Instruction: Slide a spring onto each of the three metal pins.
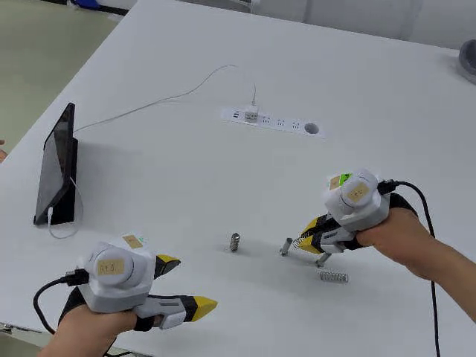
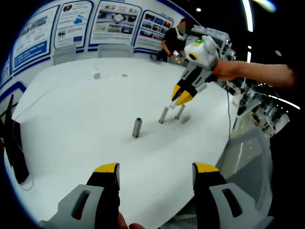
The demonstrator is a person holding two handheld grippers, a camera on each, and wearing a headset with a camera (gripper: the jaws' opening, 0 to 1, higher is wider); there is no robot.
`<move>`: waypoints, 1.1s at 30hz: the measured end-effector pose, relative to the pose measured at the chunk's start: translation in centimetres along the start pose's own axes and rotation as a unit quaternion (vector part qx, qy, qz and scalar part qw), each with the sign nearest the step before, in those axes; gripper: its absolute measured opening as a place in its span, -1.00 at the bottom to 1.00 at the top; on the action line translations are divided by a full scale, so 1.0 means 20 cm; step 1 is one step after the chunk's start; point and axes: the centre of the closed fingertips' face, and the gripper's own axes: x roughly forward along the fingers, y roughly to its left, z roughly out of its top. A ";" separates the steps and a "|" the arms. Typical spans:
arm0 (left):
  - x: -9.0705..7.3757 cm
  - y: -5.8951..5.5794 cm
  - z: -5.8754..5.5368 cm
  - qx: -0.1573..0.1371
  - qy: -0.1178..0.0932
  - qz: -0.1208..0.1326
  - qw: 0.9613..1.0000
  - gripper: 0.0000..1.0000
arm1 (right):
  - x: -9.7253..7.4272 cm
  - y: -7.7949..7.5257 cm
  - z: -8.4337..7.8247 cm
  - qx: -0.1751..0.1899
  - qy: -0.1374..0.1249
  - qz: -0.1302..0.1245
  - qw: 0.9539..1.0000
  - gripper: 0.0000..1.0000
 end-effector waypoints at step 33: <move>-0.02 0.03 -0.01 -0.015 -0.004 0.005 1.000 0.25 | 0.09 -0.01 0.06 -0.031 0.022 0.005 0.999 -0.74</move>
